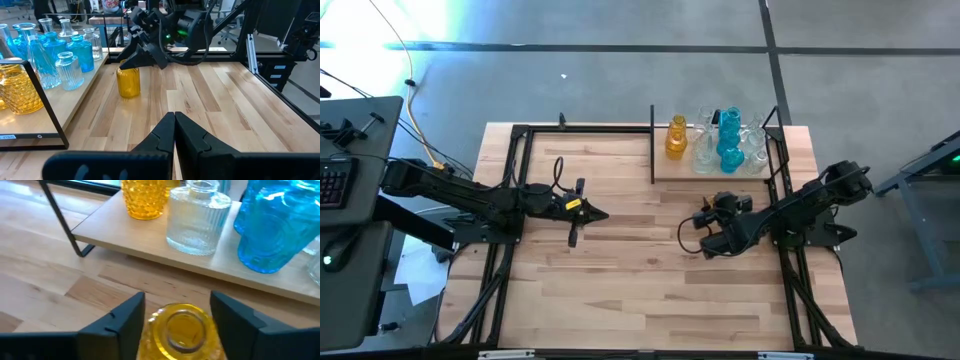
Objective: Sort vases onto shelf
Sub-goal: Put the yellow vase on the shelf aligned with the other yellow vase
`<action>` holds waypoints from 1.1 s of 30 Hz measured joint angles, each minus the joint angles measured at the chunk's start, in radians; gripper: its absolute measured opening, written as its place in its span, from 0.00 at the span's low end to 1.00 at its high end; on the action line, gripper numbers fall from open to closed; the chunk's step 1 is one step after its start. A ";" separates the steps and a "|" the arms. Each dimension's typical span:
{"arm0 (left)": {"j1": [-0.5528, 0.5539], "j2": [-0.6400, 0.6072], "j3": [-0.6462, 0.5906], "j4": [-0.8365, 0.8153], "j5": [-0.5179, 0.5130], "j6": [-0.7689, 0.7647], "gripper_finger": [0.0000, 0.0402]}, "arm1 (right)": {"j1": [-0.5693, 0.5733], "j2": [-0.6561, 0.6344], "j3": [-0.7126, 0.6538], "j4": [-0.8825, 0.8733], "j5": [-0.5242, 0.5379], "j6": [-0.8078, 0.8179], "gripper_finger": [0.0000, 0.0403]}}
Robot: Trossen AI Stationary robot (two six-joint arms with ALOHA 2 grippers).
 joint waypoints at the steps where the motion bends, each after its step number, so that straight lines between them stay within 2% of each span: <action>1: 0.000 0.000 0.000 0.000 0.000 0.000 0.00 | -0.004 0.001 0.000 0.009 0.000 -0.015 0.49; 5: 0.000 0.000 0.000 0.000 0.000 0.000 0.00 | -0.027 0.003 0.000 0.024 -0.035 -0.058 0.37; 8: 0.000 0.000 0.000 0.000 0.000 0.000 0.00 | -0.038 0.003 0.000 0.029 -0.037 -0.094 0.36; 15: 0.000 0.000 0.000 0.000 0.000 0.000 0.00 | -0.044 0.000 0.000 0.072 -0.072 -0.157 0.49; 18: 0.000 0.000 0.000 0.000 0.000 0.000 0.00 | -0.044 0.000 0.000 0.130 -0.081 -0.210 0.51; 21: 0.000 0.000 0.000 0.000 0.000 0.000 0.00 | -0.044 0.000 0.000 0.183 -0.077 -0.259 0.46; 25: 0.000 0.000 0.000 0.000 0.000 0.000 0.00 | -0.044 0.000 0.000 0.248 -0.069 -0.333 0.31; 33: 0.000 0.000 0.000 0.000 0.000 0.000 0.00 | -0.052 0.000 0.000 0.495 -0.101 -0.603 0.30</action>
